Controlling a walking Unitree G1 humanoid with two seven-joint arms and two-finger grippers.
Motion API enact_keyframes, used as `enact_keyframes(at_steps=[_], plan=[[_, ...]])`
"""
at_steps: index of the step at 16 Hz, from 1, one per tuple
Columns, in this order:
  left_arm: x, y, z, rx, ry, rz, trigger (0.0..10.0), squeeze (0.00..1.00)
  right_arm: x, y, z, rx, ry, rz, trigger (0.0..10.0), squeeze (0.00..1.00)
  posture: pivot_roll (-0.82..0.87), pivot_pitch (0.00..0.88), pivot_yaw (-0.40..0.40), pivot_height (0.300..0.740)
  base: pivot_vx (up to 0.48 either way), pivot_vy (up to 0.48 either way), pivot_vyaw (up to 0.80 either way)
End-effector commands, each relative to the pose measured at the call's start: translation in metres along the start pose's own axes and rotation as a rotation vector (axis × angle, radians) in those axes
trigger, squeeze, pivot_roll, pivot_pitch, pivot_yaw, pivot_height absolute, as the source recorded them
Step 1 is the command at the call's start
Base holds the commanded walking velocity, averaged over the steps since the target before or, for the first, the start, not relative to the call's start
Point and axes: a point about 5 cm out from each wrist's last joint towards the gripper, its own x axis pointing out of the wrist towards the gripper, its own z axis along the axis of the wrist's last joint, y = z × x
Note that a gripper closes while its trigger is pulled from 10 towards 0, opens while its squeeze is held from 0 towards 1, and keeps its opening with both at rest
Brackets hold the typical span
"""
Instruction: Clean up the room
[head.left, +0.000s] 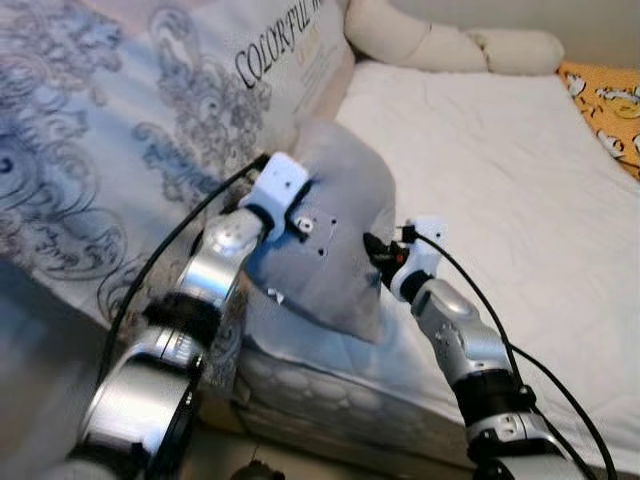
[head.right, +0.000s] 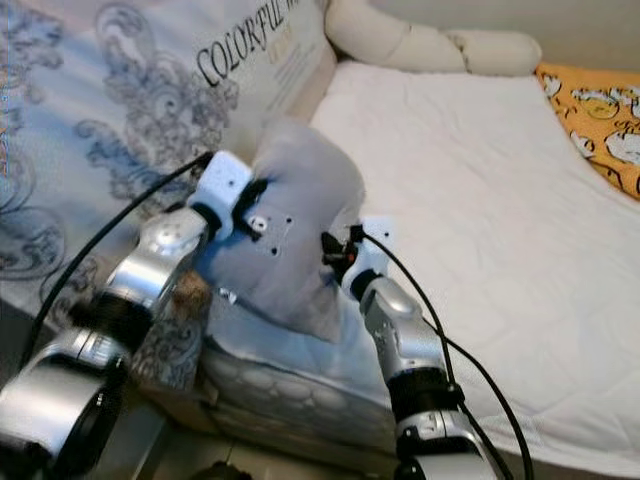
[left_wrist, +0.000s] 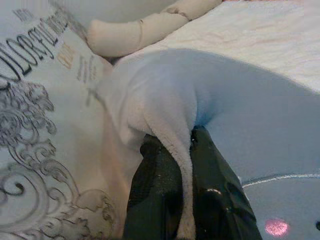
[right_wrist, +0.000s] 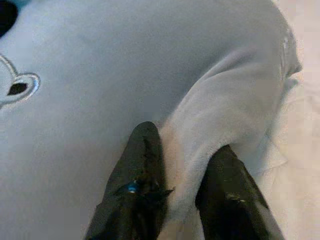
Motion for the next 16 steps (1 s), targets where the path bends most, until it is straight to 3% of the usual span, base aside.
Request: enact_keyframes(at_steps=[1,3,8,10,14,16], plan=[[0.007,0.005,0.022,0.057,-0.075,0.018,10.0,0.0,-0.002,-0.005,0.006,-0.009,-0.033,-0.005,10.0,1.0,-0.1,0.0,0.046,0.74,0.0,0.0,0.0],[0.018,0.005,0.034,0.088,-0.097,0.012,10.0,0.0,-0.01,-0.011,0.007,-0.023,-0.055,0.003,10.0,1.0,-0.14,0.0,0.063,0.74,0.0,0.0,0.0],[0.024,0.006,0.039,0.095,-0.095,0.022,10.0,0.0,-0.025,-0.019,0.014,-0.035,-0.096,0.017,10.0,1.0,-0.18,0.0,0.081,0.74,0.0,0.0,0.0],[0.024,0.007,0.037,0.054,-0.095,0.04,10.0,0.0,-0.028,-0.018,0.017,-0.033,-0.105,0.032,10.0,1.0,-0.18,0.0,0.076,0.74,0.0,0.0,0.0],[0.023,0.01,0.027,0.056,-0.05,0.083,10.0,0.0,-0.038,-0.012,0.019,-0.072,-0.103,0.081,10.0,1.0,-0.21,0.0,0.082,0.74,0.0,0.0,0.0],[0.021,0.019,0.025,0.055,-0.023,0.172,10.0,0.0,-0.047,-0.01,0.021,-0.108,-0.094,0.119,10.0,1.0,-0.25,0.0,0.085,0.74,0.0,0.0,0.0]])
